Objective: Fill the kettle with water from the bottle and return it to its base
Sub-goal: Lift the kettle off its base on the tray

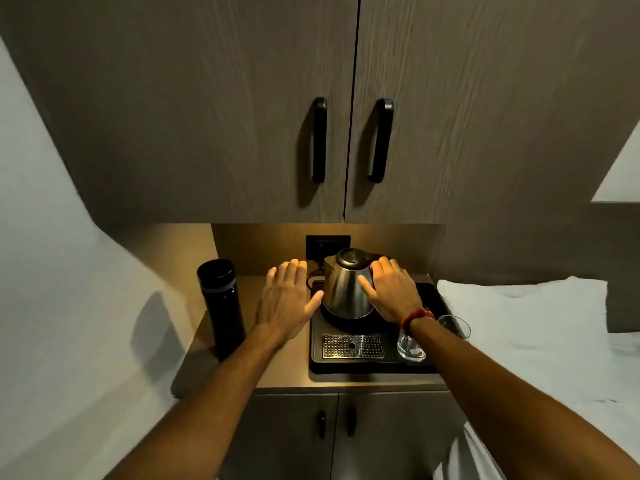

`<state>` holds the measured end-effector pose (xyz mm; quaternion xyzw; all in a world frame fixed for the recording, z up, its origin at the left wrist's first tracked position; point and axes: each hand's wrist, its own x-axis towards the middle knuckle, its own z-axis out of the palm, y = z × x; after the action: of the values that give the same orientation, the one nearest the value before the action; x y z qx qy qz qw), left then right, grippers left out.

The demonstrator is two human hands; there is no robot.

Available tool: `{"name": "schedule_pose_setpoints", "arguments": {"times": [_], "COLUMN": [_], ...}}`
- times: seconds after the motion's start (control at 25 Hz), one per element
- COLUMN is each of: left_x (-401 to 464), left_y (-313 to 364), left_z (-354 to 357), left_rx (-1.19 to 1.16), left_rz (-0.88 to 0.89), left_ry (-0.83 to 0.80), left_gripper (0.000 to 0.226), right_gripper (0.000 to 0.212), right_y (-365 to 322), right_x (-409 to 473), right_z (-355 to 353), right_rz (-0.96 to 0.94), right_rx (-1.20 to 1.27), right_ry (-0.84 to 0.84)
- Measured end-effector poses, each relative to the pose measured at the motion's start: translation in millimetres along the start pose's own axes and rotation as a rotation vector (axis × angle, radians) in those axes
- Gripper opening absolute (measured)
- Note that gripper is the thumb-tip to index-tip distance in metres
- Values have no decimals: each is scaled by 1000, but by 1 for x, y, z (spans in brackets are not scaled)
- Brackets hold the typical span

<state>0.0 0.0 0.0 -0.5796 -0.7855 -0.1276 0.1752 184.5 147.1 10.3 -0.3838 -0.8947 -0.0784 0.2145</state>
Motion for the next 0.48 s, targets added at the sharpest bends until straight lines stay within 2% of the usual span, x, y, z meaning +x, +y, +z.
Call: {"name": "schedule_pose_setpoints", "arguments": {"times": [0.12, 0.36, 0.4, 0.48], "left_x": [31, 64, 67, 70], "left_y": [-1, -10, -11, -10], "left_z": [24, 56, 60, 66], "left_rx": [-36, -42, -46, -57], "left_rz": [-118, -199, -215, -231], "left_ry": [-69, -108, -118, -143], "left_gripper": [83, 85, 85, 84], "right_gripper": [51, 72, 73, 58], "right_y": [14, 22, 23, 18], "right_x": [41, 108, 111, 115], "right_z": [24, 63, 67, 69], "right_rz": [142, 264, 305, 336], "right_rx": [82, 167, 177, 252], "right_ry": [-44, -381, -425, -379]}}
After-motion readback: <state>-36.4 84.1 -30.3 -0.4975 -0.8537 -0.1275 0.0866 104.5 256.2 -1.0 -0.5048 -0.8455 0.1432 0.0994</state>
